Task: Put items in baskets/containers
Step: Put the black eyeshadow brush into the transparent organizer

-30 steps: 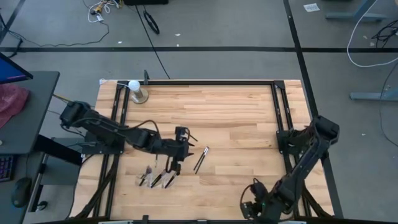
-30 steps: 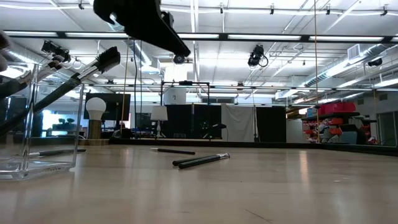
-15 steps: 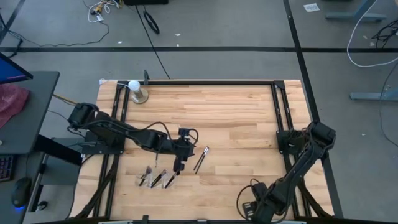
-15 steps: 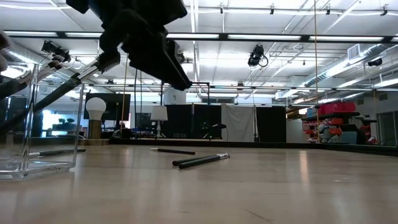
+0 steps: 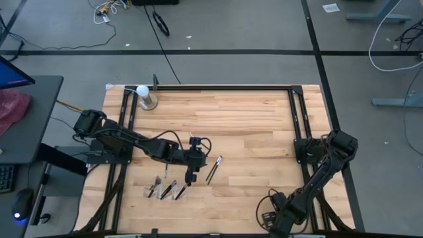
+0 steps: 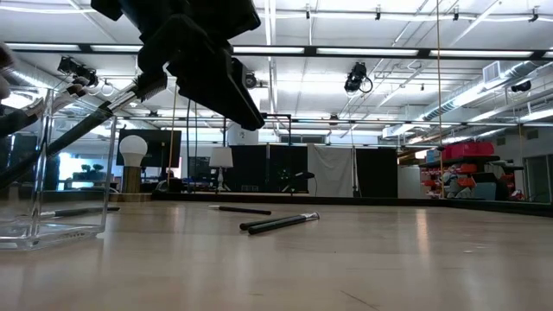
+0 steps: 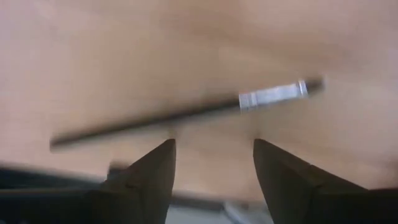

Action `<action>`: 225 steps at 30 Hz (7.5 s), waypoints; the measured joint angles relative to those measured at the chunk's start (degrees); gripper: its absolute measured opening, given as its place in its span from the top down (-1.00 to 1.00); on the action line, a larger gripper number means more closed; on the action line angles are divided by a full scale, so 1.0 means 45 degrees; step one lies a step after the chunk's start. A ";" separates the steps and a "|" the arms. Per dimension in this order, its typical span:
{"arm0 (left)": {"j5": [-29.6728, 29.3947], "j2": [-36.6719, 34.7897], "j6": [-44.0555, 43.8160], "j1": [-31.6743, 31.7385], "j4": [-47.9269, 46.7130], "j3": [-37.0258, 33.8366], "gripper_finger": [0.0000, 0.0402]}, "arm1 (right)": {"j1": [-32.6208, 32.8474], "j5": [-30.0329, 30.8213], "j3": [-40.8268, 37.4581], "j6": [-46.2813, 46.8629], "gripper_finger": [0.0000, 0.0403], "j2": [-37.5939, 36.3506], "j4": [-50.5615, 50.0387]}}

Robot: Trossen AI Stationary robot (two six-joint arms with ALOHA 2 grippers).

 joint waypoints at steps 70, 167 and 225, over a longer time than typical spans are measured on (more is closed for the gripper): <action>-0.0005 -0.0024 -0.0499 -0.0015 0.0214 0.0000 0.20 | -0.3107 0.1169 -0.0671 -0.9756 -0.09 -0.0063 -0.2341; -0.0010 -0.0024 -0.1583 -0.0573 0.0894 -0.0005 0.20 | 0.1827 1.4854 -0.3964 -0.9455 0.46 0.1729 0.2908; 0.4755 0.0469 0.2945 -0.0646 0.7115 -0.0624 0.20 | -0.1478 1.5163 -0.3250 -3.2135 0.96 0.0549 2.3359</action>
